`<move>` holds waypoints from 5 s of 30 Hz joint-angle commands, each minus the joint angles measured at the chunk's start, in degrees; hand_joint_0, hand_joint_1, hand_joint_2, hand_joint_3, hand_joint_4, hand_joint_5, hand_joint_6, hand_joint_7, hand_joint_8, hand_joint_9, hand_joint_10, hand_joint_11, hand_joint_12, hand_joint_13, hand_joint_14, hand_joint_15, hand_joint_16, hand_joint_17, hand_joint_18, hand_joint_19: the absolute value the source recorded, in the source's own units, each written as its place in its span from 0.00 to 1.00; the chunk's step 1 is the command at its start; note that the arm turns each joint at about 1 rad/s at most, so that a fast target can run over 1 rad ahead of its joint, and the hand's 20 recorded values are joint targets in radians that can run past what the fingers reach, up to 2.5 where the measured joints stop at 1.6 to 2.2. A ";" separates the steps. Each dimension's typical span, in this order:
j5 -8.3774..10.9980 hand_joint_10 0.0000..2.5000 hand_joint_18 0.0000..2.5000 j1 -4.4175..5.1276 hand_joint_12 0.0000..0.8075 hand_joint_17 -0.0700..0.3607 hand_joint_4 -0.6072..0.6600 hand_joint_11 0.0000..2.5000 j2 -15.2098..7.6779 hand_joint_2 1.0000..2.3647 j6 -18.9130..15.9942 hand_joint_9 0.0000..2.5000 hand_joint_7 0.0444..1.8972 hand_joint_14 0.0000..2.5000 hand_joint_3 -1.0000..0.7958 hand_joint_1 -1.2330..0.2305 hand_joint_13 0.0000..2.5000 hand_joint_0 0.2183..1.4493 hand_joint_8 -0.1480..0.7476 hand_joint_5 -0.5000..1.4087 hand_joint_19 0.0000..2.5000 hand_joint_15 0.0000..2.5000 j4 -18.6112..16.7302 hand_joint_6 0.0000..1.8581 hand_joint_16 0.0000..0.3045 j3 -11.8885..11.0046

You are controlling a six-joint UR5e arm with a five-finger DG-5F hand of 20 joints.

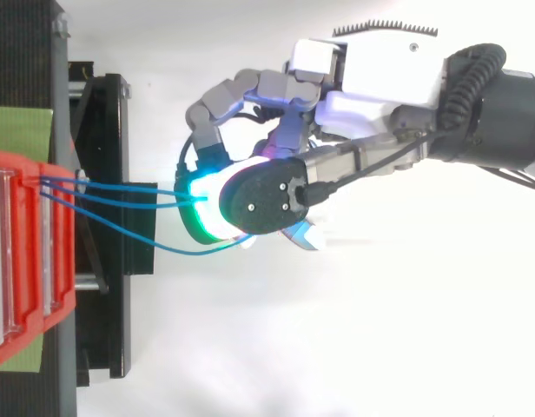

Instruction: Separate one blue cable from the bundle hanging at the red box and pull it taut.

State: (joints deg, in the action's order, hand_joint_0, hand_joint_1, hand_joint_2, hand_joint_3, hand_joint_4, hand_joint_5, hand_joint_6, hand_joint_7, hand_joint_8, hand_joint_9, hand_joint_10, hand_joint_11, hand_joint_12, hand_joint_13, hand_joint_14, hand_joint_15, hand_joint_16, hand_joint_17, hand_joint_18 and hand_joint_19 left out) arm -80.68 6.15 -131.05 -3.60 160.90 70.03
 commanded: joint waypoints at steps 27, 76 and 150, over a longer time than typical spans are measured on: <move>0.61 0.01 0.29 0.53 0.47 0.42 0.51 0.47 -0.09 0.00 0.18 0.58 0.57 0.01 0.28 0.46 0.40 0.22 0.53 0.20 0.27 0.30 -0.06 0.48 0.16 0.02; 0.88 0.01 0.27 0.26 0.44 0.40 0.51 0.52 -2.72 0.01 -0.70 0.52 0.54 0.01 0.39 0.32 0.37 0.33 0.48 0.18 0.28 0.31 -2.96 0.51 0.15 0.02; -0.79 0.00 0.27 0.09 0.45 0.41 0.51 0.52 -0.97 0.00 -0.18 0.49 0.46 0.01 0.28 0.36 0.37 0.24 0.50 0.17 0.27 0.31 6.09 0.49 0.16 -2.18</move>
State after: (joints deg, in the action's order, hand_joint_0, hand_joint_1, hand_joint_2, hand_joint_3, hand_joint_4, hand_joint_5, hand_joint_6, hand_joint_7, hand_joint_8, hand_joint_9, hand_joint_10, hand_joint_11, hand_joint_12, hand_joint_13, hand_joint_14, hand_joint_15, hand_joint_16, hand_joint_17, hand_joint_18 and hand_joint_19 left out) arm -81.47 6.24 -132.05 -3.78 166.99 67.85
